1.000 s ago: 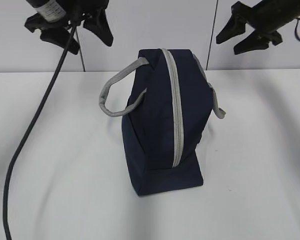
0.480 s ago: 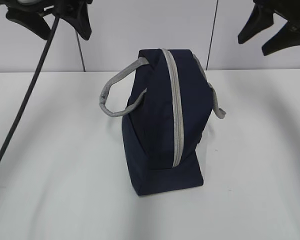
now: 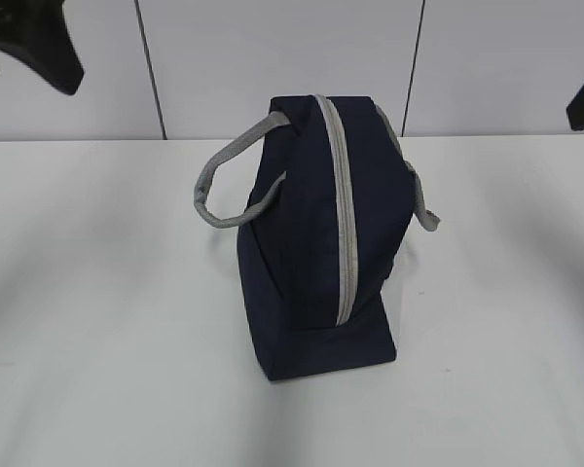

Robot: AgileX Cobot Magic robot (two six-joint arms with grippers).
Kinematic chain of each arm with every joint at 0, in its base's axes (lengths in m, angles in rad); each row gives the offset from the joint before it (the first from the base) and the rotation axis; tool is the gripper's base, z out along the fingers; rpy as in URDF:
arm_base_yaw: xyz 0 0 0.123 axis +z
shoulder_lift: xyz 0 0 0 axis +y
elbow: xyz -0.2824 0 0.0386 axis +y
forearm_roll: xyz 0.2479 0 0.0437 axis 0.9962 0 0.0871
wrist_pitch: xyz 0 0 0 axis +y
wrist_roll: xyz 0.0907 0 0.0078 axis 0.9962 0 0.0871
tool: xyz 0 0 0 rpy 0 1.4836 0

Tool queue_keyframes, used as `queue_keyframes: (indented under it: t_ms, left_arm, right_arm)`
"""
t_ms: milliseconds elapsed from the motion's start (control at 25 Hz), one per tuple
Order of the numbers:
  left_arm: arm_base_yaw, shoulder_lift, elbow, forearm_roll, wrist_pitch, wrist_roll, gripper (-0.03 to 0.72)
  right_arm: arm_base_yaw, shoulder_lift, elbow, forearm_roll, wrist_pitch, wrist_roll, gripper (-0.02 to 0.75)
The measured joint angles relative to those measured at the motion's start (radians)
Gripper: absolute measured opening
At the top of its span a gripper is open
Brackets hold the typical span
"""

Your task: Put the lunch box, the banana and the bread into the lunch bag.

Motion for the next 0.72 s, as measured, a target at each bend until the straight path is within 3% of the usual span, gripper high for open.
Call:
queue_keyframes:
  t_ms: [440, 720]
  left_arm:
    - [0.0, -0.379, 0.441, 0.001, 0.001, -0.001, 0.53]
    - [0.0, -0.634, 0.603, 0.001, 0.002, -0.001, 0.529]
  right_arm:
    - [0.0, -0.433, 0.337, -0.041, -0.056, 0.007, 0.516]
    - [0.0, -0.652, 0.566, -0.054, -0.08, 0.012, 0.516]
